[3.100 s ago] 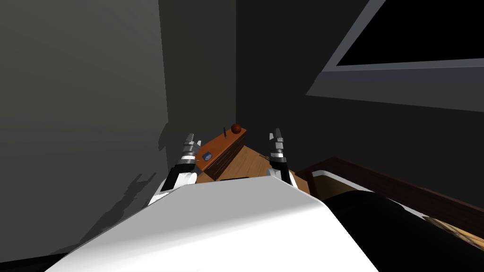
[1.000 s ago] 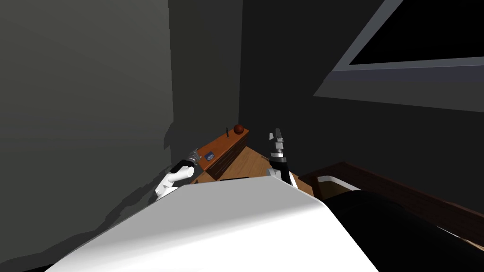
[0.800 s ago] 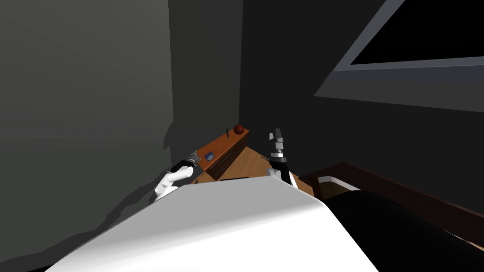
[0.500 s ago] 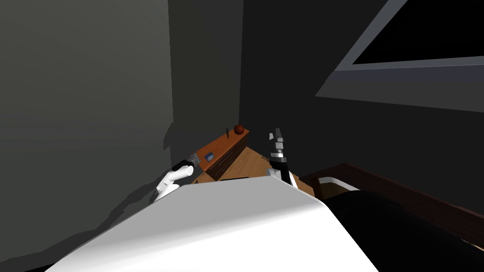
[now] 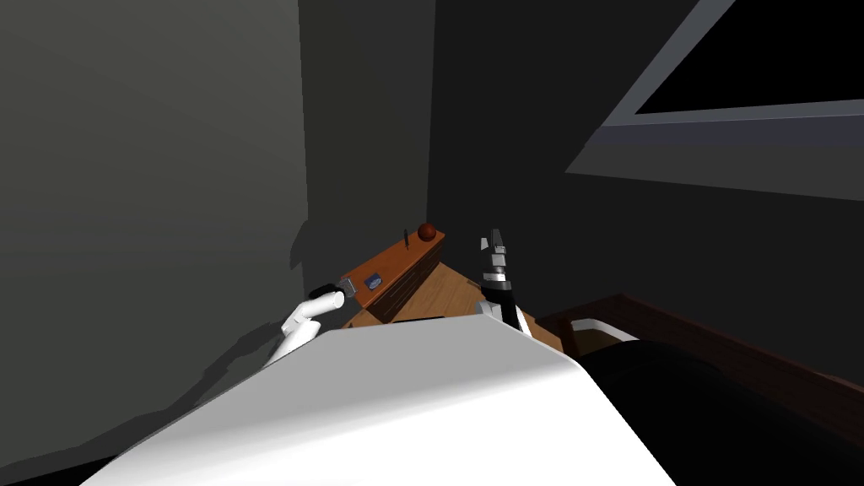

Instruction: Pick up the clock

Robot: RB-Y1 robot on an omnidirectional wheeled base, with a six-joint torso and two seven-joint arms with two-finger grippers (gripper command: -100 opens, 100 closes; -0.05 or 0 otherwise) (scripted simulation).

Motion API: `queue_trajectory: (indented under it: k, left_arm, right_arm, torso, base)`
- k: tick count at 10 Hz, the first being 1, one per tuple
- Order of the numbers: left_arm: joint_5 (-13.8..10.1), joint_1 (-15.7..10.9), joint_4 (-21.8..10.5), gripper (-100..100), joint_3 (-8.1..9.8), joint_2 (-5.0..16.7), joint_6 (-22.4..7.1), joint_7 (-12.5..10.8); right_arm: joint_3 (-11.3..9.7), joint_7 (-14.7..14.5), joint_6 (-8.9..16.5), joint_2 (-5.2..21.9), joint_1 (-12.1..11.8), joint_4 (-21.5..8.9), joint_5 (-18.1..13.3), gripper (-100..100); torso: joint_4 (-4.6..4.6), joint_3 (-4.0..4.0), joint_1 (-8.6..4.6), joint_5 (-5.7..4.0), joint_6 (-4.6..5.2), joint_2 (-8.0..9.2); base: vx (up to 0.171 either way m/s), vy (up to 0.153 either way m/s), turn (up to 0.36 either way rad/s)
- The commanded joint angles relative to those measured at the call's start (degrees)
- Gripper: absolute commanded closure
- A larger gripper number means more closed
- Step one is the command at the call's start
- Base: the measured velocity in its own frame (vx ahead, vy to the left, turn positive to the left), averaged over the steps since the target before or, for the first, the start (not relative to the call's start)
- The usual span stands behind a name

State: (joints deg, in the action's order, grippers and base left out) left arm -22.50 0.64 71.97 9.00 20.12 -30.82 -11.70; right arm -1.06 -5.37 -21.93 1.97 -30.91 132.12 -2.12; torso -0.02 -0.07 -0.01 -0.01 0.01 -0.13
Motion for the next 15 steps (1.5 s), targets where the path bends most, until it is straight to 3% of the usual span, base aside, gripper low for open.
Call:
queue_trajectory:
  k: [1, 4, 5, 6, 8, 9, 10, 12, 14, 15]
  left_arm:
    - [-0.4, -1.1, -2.9, -100, 0.02, 0.3, -1.3, -0.2]
    - [-1.3, -5.3, -9.3, -100, 0.34, 1.2, -5.7, -1.2]
    - [-1.3, -5.3, -9.7, -100, 0.34, 1.2, -6.5, -1.2]
    - [-1.7, -7.4, -11.8, -100, 0.45, 1.6, -8.7, -1.6]
    - [-1.7, -7.4, -12.9, -100, 0.45, 1.6, -8.9, -1.6]
    - [-2.1, -9.5, -15.2, -100, 0.53, 2.0, -11.3, -2.0]
    - [-2.1, -9.5, -16.0, -100, 0.53, 2.0, -11.3, -2.0]
    - [-2.7, -13.6, -20.3, -100, 0.61, 2.8, -15.0, -2.7]
    - [-2.7, -13.6, -21.8, -100, 0.61, 2.8, -15.9, -2.7]
    - [-3.0, -15.6, -24.0, -100, 0.62, 3.1, -18.1, -3.1]
  right_arm:
    - [0.0, 0.0, 0.0, 0.0, 0.0, 0.0, 0.0, 0]
    - [0.0, 0.0, 0.0, 0.0, 0.0, 0.0, 0.0, 0]
    - [0.0, 0.0, 0.0, 0.0, 0.0, 0.0, 0.0, 0]
    - [0.0, 0.0, 0.0, 0.0, 0.0, 0.0, 0.0, 0]
    - [0.0, 0.0, 0.0, 0.0, 0.0, 0.0, 0.0, 0]
    - [0.0, 0.0, 0.0, 0.0, 0.0, 0.0, 0.0, 0]
    - [0.0, 0.0, 0.0, 0.0, 0.0, 0.0, 0.0, 0]
    - [0.0, 0.0, 0.0, 0.0, 0.0, 0.0, 0.0, 0]
    - [0.0, 0.0, 0.0, 0.0, 0.0, 0.0, 0.0, 0]
    - [0.0, 0.0, 0.0, 0.0, 0.0, 0.0, 0.0, 0]
  torso:
    - [0.00, 0.00, 0.00, 0.00, 0.00, 0.00]
    - [-0.01, 0.00, -0.01, 0.00, -0.01, 0.02]
    - [0.00, 0.00, -0.04, -0.01, -0.01, 0.00]
    - [0.00, 0.01, -0.03, -0.01, -0.01, 0.02]
    - [-0.01, 0.00, -0.02, 0.00, -0.02, 0.01]
    - [0.00, 0.03, -0.01, 0.00, -0.01, 0.06]
    - [0.01, 0.02, -0.02, 0.00, 0.00, 0.03]
    - [0.00, 0.00, -0.04, -0.01, 0.00, 0.00]
    - [-0.03, -0.04, -0.07, -0.01, -0.02, -0.06]
    - [-0.01, 0.01, -0.02, 0.00, -0.02, 0.03]
  base:
    - [0.028, -0.002, -0.001]
    - [0.032, -0.006, 0.001]
    - [0.031, -0.007, 0.001]
    - [0.036, -0.007, -0.001]
    - [0.025, -0.002, -0.001]
    - [0.028, -0.006, -0.004]
    - [0.029, -0.008, -0.005]
    - [0.048, -0.016, -0.009]
    - [0.037, -0.009, -0.001]
    - [0.023, -0.003, -0.011]
